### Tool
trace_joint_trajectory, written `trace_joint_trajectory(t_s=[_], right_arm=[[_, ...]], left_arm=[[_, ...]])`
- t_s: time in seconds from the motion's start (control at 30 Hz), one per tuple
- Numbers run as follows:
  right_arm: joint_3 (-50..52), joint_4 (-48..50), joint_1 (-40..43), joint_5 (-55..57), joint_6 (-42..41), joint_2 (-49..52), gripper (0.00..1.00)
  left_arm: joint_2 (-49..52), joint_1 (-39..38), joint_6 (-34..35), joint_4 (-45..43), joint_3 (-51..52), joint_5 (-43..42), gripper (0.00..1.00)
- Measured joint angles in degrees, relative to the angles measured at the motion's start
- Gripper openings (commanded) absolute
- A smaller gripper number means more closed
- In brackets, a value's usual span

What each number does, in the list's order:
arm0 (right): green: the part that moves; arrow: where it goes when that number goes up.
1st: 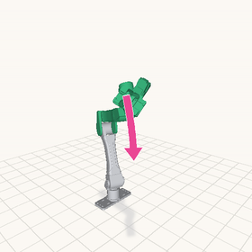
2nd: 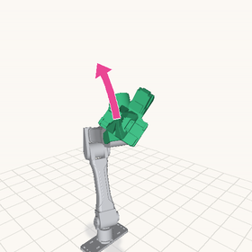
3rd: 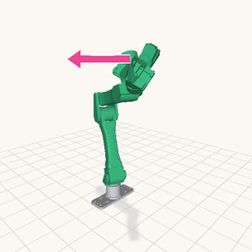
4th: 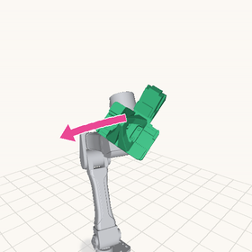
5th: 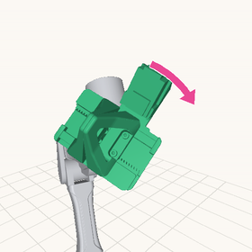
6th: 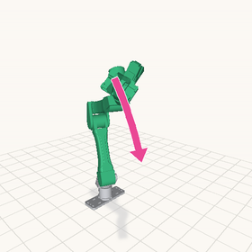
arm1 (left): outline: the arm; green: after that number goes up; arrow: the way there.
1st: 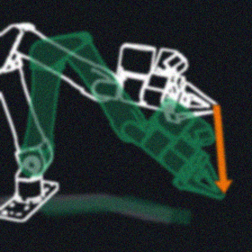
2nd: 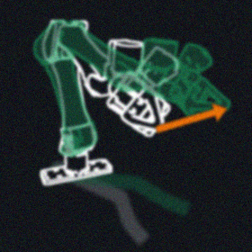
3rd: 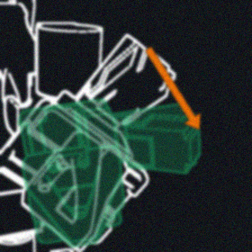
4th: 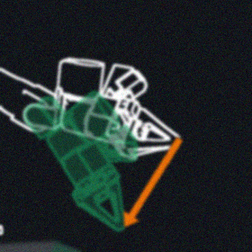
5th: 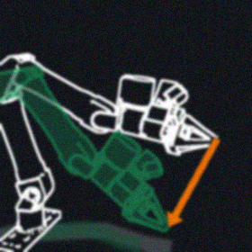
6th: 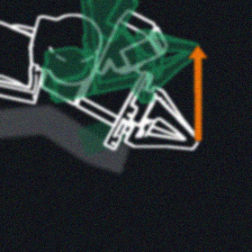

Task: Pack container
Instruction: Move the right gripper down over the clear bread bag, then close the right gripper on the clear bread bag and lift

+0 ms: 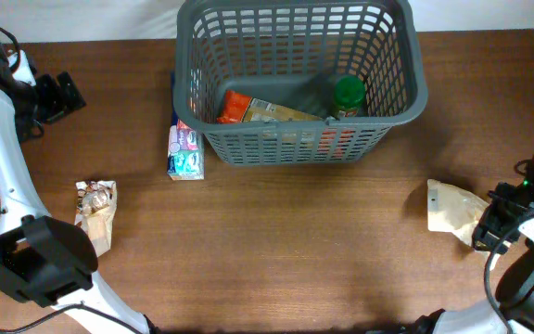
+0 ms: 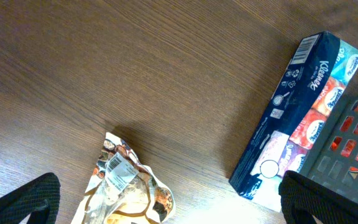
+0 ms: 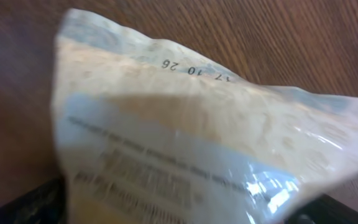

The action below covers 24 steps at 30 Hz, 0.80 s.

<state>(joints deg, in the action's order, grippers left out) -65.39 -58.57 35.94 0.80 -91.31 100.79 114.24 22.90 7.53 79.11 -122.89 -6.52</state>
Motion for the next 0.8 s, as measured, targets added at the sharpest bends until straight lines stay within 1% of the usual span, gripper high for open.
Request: trace_joint_trajectory(t_s=[0.27,0.37,0.47,0.8], right_arm=[[0.0,0.9,-0.1,0.0,0.0,5.0,0.99],[0.0,1.9,-0.2,0.0,0.2,5.4,0.99],[0.0,4.1,-0.6,0.0,2.2,5.4,0.99],[0.0,3.9,-0.8,2.8,5.7,5.4,0.99]], left_arm=[[0.0,0.0,0.0,0.0,0.0,0.0,0.99],[0.0,0.0,0.0,0.0,0.0,0.0,0.99],[0.0,0.0,0.0,0.0,0.0,0.0,0.99],[0.0,0.0,0.0,0.0,0.0,0.0,0.99]])
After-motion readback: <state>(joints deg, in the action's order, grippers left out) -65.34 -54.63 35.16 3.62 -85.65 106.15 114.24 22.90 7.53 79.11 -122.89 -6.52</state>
